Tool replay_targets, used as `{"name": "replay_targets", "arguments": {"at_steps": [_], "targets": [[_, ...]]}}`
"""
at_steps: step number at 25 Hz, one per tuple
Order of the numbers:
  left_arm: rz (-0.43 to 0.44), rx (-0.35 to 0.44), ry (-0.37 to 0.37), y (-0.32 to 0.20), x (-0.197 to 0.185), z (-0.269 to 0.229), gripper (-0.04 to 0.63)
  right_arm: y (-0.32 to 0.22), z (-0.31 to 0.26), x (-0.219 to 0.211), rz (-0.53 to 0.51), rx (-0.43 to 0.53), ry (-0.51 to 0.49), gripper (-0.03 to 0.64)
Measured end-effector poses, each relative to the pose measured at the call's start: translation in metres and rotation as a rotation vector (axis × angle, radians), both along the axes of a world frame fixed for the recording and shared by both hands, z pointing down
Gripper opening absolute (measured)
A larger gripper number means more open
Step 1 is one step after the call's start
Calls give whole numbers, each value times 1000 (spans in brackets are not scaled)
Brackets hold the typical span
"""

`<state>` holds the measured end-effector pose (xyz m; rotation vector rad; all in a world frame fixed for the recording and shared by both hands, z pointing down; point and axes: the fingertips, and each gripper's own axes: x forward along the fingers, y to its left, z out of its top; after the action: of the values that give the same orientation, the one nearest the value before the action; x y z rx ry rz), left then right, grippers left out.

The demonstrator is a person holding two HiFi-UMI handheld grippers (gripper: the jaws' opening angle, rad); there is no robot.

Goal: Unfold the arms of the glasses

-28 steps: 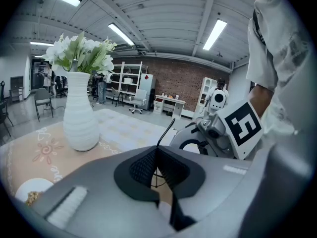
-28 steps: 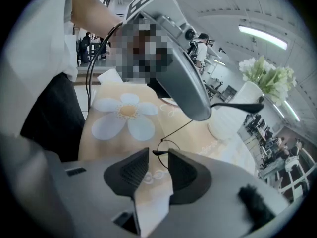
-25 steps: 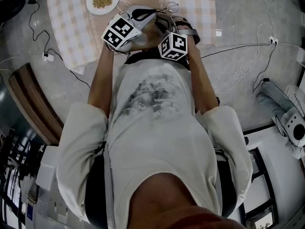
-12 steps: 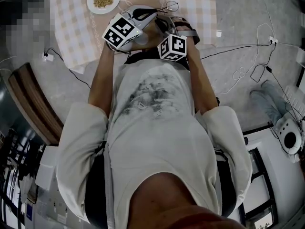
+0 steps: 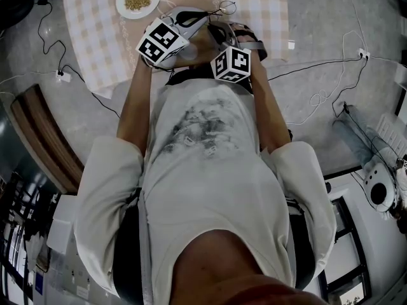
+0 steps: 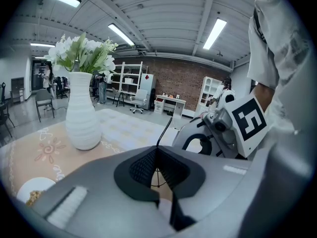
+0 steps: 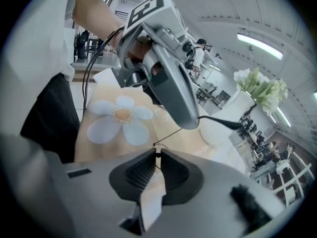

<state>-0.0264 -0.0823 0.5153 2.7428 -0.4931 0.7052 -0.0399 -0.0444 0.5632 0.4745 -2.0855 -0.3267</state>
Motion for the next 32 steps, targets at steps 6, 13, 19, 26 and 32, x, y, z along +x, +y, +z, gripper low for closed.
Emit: {"name": "replay_targets", "arguments": {"at_steps": [6, 13, 19, 26, 32], "targets": [[0, 6, -6, 1, -2, 1, 12, -5, -11, 1, 36, 8, -26, 35], [12, 10, -24, 3, -3, 3, 12, -12, -26, 6, 73, 31, -51, 31], [5, 11, -21, 4, -4, 4, 12, -17, -34, 10, 100, 49, -62, 28], [1, 8, -18, 5, -3, 6, 12, -21, -42, 15, 128, 66, -70, 26], [8, 7, -26, 6, -4, 6, 12, -27, -50, 22, 161, 85, -81, 25]]}}
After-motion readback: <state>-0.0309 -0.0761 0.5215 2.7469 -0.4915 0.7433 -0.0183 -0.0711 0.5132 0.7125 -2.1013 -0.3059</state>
